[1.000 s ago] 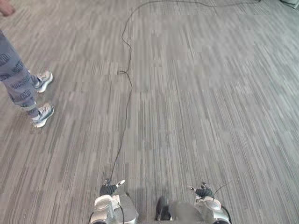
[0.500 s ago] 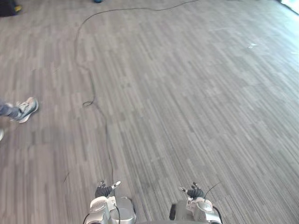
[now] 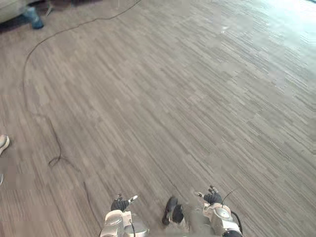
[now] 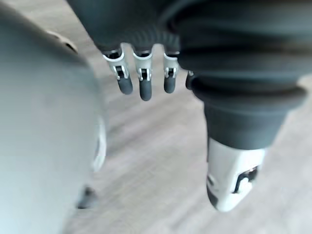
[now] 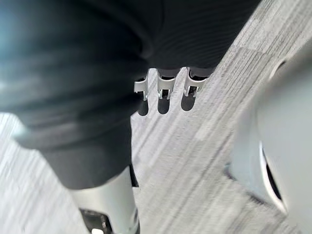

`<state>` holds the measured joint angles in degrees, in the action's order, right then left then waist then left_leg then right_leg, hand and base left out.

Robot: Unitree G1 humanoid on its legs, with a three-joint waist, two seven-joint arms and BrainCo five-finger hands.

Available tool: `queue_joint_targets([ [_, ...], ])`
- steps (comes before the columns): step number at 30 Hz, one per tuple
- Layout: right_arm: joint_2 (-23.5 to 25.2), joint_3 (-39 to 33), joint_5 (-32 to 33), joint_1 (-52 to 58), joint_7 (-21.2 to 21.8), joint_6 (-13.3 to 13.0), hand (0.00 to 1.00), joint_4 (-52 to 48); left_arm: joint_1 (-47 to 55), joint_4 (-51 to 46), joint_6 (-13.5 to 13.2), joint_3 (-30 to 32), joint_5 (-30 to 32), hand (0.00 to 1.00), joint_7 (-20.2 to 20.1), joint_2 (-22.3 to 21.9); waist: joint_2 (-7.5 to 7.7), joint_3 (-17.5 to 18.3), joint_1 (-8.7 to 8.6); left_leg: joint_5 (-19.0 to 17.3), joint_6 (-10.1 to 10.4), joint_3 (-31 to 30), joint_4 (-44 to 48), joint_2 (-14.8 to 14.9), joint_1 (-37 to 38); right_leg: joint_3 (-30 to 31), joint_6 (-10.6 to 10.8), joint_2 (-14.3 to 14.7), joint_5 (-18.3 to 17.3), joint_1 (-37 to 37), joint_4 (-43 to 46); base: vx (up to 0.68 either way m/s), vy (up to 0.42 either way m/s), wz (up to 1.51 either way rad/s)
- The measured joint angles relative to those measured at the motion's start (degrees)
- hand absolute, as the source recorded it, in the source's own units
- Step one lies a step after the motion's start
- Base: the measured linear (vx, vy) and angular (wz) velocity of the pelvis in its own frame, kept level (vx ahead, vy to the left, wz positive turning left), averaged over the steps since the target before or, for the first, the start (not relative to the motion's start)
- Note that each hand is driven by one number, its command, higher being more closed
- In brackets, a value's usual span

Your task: Pick up cushions and gather them together orderly.

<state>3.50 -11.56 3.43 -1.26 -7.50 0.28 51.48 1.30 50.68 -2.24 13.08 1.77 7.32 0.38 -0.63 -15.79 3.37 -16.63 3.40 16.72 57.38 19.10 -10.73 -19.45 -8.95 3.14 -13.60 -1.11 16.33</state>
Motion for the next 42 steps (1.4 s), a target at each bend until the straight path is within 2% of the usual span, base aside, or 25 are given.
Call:
queue_joint_targets([
  [3,0.7,1.0,0.0,-0.1,-0.2,0.2,0.0,1.5,1.7,-3.2,-0.6,3.8,-1.5,0.0,0.2,-1.5,0.77,0.1,1.38,0.9,-0.1,-4.7,-21.2,-6.1,-7.1,6.9,1.9,-0.2,-1.2,-6.1,-4.0,0.58,0.092,-1.11],
  [5,0.6,1.1,0.0,-0.1,-0.4,0.2,0.0,2.7,1.7,-3.4,-1.3,4.0,-2.6,0.0,0.2,-2.5,0.06,0.5,2.63,5.3,2.5,-10.2,-35.4,-9.3,-9.3,11.9,4.3,-0.6,-3.6,-8.6,-4.6,0.56,0.246,-1.28],
  [6,0.4,1.1,0.0,-0.1,-0.4,0.2,0.0,3.6,1.7,-3.3,-1.4,3.8,-3.1,0.0,0.2,-2.5,0.0,0.7,2.94,7.6,2.9,-11.4,-38.6,-9.9,-9.4,13.8,5.2,-0.9,-4.9,-10.1,-4.6,0.62,0.333,-1.27],
  [7,0.5,1.9,0.0,0.5,-0.3,0.3,0.0,4.4,1.9,-3.0,-1.4,3.8,-3.3,0.0,0.1,-2.2,1.09,1.9,3.54,13.6,2.3,-12.1,-36.4,-10.8,-8.8,17.4,6.3,-2.3,-7.0,-11.4,-4.4,0.83,0.424,-1.23],
  [8,0.6,2.5,-0.1,0.9,-0.4,0.3,0.0,4.1,2.2,-3.1,-1.4,4.0,-3.3,0.0,0.1,-1.6,1.97,3.3,3.9,13.9,1.3,-11.1,-33.4,-11.2,-9.3,19.6,6.4,-3.5,-7.4,-11.6,-3.7,0.74,0.367,-1.32],
  [10,0.6,2.7,-0.3,1.8,-0.4,-0.1,0.0,3.3,2.0,-2.7,-1.3,4.0,-3.2,0.0,0.2,-0.6,4.3,4.1,3.64,8.3,-0.8,-7.3,-28.3,-11.2,-8.6,21.3,7.7,-5.9,-6.7,-8.5,4.8,0.64,0.323,-1.0],
  [12,0.4,2.6,-1.5,2.1,-0.4,0.0,0.0,3.4,1.3,-0.9,-0.8,3.6,-3.1,0.0,0.3,0.8,5.55,3.2,2.8,2.8,-2.5,-3.5,-27.3,-12.5,-2.1,20.5,14.6,-10.0,-0.4,1.4,31.3,0.72,0.368,-0.67],
  [13,0.3,2.6,-1.8,2.3,-0.3,-0.1,0.0,2.9,0.8,0.2,-0.4,3.4,-3.1,0.0,0.4,1.2,5.36,2.7,2.33,1.1,-3.0,-3.0,-27.8,-13.2,1.1,19.2,14.9,-11.6,-0.2,4.2,39.1,0.62,0.221,-0.27],
  [14,-0.2,2.6,-2.6,2.1,-0.2,-0.5,0.0,1.5,0.5,1.9,0.3,3.2,-3.1,0.0,0.6,1.2,4.87,2.3,1.48,-0.7,-3.5,-2.7,-29.5,-13.4,6.4,15.9,13.5,-12.8,-1.1,6.5,44.8,0.71,0.201,-0.16],
  [16,0.0,3.2,-3.5,2.0,0.1,-1.3,0.0,0.7,0.4,2.9,0.3,1.6,-3.1,0.0,1.4,1.0,3.58,2.3,0.4,-1.8,-3.1,-1.8,-35.0,-12.7,13.2,8.3,11.6,-13.9,-2.4,11.3,43.3,0.49,0.1,-0.19],
  [19,-0.4,2.8,-3.6,0.1,0.3,-1.7,0.0,0.9,0.2,4.8,0.2,0.4,-3.0,0.0,1.4,1.8,3.38,2.0,-0.44,-2.4,-1.9,0.5,-43.2,-12.2,21.1,0.3,10.8,-12.6,-0.9,20.0,22.5,0.56,0.043,-0.26],
  [21,-1.4,2.8,-3.6,-0.5,0.4,-1.7,0.0,1.5,-0.1,6.1,0.3,-1.4,-2.7,0.0,1.3,2.5,3.72,1.6,-1.13,-2.5,-1.7,1.5,-48.8,-13.3,27.8,-0.7,10.9,-9.6,7.9,21.1,1.4,0.62,-0.04,0.0],
  [22,-1.6,2.7,-3.6,-0.4,0.4,-1.7,0.0,1.5,0.4,6.3,0.3,-1.8,-2.2,0.0,1.2,2.7,4.04,1.7,-1.36,-2.5,-1.7,1.2,-50.0,-14.1,29.8,0.1,11.0,-9.2,9.9,21.1,-2.7,0.72,-0.087,0.29],
  [23,-2.4,2.6,-3.7,-0.6,0.5,-1.6,0.0,1.6,0.5,6.9,0.3,-1.8,-1.3,0.0,1.0,2.5,3.98,1.8,-2.12,-2.5,-1.6,-0.6,-50.5,-14.4,33.0,3.0,6.8,-8.3,16.3,20.8,-0.7,0.74,-0.112,0.29],
  [26,-3.8,0.6,-4.9,-1.1,0.8,-1.6,0.0,1.0,0.9,7.3,0.2,-1.7,0.5,0.0,0.8,0.2,-0.3,2.5,-2.95,-0.7,1.1,-5.5,-39.6,-10.1,31.1,1.6,4.1,-7.4,9.5,21.8,10.4,0.71,-0.163,0.15],
  [28,-4.0,0.0,-4.9,-1.2,0.6,-1.2,0.0,0.4,0.8,5.9,0.2,-0.5,0.8,0.0,0.1,-0.8,-2.7,1.4,-3.22,9.4,5.3,-11.0,-11.7,-5.3,19.7,1.3,3.3,-4.2,4.5,16.4,10.2,0.78,-0.191,-0.11],
  [29,-3.9,0.2,-4.6,-1.3,0.6,-1.0,0.0,0.4,0.8,5.0,0.2,-0.2,0.9,0.0,0.1,-1.0,-3.38,0.9,-2.94,9.2,6.2,-10.8,-1.1,-2.7,14.9,1.9,2.7,-2.0,3.3,12.6,8.3,0.69,-0.085,-0.38],
  [31,-2.5,0.7,-4.4,-1.1,0.6,-0.3,0.0,1.2,0.8,3.2,0.1,1.0,1.5,0.0,-0.1,-0.5,-2.29,0.3,-2.52,5.0,4.7,-9.5,7.2,-1.3,8.2,3.4,2.3,-0.4,1.6,4.4,3.9,0.67,-0.024,-0.38],
  [34,-0.7,0.8,-3.3,-0.6,0.5,0.2,0.0,2.3,1.0,0.4,-0.6,1.1,1.4,0.0,-0.2,0.4,0.26,0.7,-0.83,-0.3,-0.2,-4.3,-3.9,-4.1,-2.0,8.5,3.3,-1.3,1.1,-5.9,-4.2,0.67,0.015,-0.68],
  [35,-0.6,0.9,-3.3,-0.4,0.5,0.2,0.0,2.2,1.0,-0.4,-0.8,1.2,1.4,0.0,-0.2,0.2,0.52,0.6,-0.29,-0.5,-0.4,-4.8,-9.2,-5.8,-4.4,9.7,4.0,-2.0,0.8,-7.8,-5.7,0.63,0.182,-0.89],
  [37,-0.2,0.5,-3.2,0.1,0.2,0.2,0.0,2.3,1.0,-1.6,-1.4,1.3,1.4,0.0,-0.2,-0.6,0.81,0.5,0.34,3.1,0.8,-6.6,-26.6,-9.8,-7.4,12.6,6.8,-4.5,-1.3,-10.9,-6.9,0.68,0.261,-0.76],
  [38,-0.4,0.7,-3.3,0.1,0.1,0.1,0.0,2.7,1.1,-1.6,-1.5,1.2,1.0,0.0,0.0,-1.1,0.16,0.4,0.41,10.4,1.5,-8.0,-36.8,-11.3,-7.5,14.5,8.4,-5.0,-3.5,-13.0,-7.6,0.6,0.317,-0.86],
  [39,-0.2,1.3,-3.2,0.0,-0.1,0.2,0.0,4.1,1.4,-1.6,-1.6,1.2,0.4,0.0,0.0,-0.9,1.26,1.7,1.16,15.6,-0.4,-7.2,-36.1,-12.6,-6.4,17.4,8.9,-7.0,-5.1,-14.7,-7.6,0.62,0.326,-0.73],
  [41,0.4,2.5,-3.2,0.2,0.1,0.2,0.0,4.2,1.5,-1.6,-1.4,1.2,0.2,0.0,0.0,-0.1,2.73,2.7,1.12,10.2,-1.3,-5.4,-32.1,-12.8,-7.2,20.0,7.3,-8.5,-3.0,-13.2,-5.3,0.63,0.32,-0.52],
  [42,0.6,2.7,-3.2,0.4,0.0,0.2,0.0,3.9,1.4,-1.7,-1.4,1.1,0.3,0.0,0.1,0.0,2.98,2.9,1.48,7.7,-2.8,-4.3,-29.3,-12.5,-6.8,21.7,9.1,-9.3,-1.5,-12.0,-0.9,0.61,0.328,-0.46],
])
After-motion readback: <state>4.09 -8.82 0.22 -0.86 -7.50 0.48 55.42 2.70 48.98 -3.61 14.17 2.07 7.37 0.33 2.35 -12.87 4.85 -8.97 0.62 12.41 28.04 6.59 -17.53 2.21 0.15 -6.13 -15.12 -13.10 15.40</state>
